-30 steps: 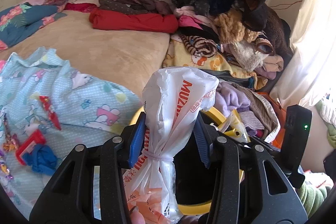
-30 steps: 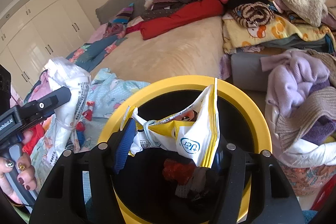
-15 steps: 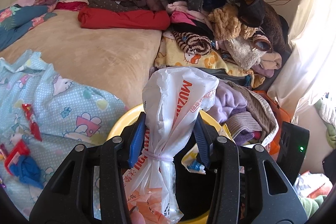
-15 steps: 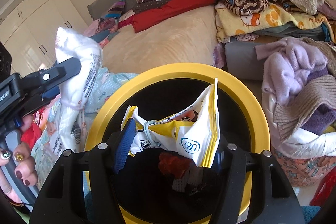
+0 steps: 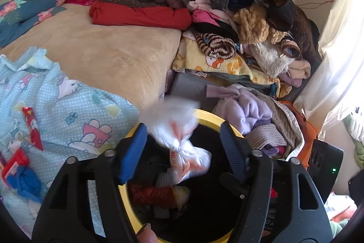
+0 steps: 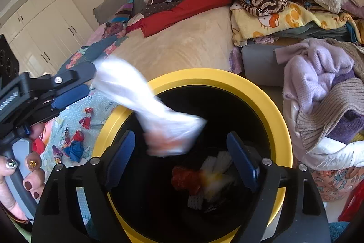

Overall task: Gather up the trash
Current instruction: 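Open both grippers to drop the bags into the bin, then move both tools back over the remaining trash on the bed, then grasp the orange candy wrapper with the left gripper while the right grasps the blue glove, then carry the candy wrapper and blue glove over the bin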

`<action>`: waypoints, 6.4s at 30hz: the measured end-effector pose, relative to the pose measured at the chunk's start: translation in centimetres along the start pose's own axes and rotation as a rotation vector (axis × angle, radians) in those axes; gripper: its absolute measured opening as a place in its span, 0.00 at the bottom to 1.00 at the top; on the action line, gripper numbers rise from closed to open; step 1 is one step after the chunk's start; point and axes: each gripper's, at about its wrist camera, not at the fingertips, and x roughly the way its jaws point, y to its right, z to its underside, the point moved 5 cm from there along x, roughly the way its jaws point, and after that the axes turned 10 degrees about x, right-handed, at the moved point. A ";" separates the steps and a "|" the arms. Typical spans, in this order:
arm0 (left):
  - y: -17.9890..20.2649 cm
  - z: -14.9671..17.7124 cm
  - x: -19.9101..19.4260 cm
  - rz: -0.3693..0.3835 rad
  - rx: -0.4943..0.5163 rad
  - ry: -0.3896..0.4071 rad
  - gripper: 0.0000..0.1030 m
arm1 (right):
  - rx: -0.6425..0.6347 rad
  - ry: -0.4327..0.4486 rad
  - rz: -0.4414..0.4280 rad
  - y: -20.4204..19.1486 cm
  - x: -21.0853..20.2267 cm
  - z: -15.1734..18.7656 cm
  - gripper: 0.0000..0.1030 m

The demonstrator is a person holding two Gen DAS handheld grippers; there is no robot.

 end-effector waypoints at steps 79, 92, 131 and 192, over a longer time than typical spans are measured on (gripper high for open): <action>-23.1 9.8 -17.6 -0.406 -0.397 0.227 0.89 | -0.538 -0.098 -0.220 -24.0 4.6 10.0 0.93; -25.3 11.2 -15.1 -0.353 -0.441 0.138 0.83 | -0.543 -0.178 -0.207 -25.4 8.9 11.3 0.93; -28.5 14.6 -9.4 -0.397 -0.524 -0.105 0.24 | -0.584 -0.356 -0.202 -26.1 14.3 14.6 0.25; -15.0 4.2 -12.6 -0.254 -0.240 0.090 0.05 | -0.385 -0.113 -0.218 -18.3 3.6 5.7 0.25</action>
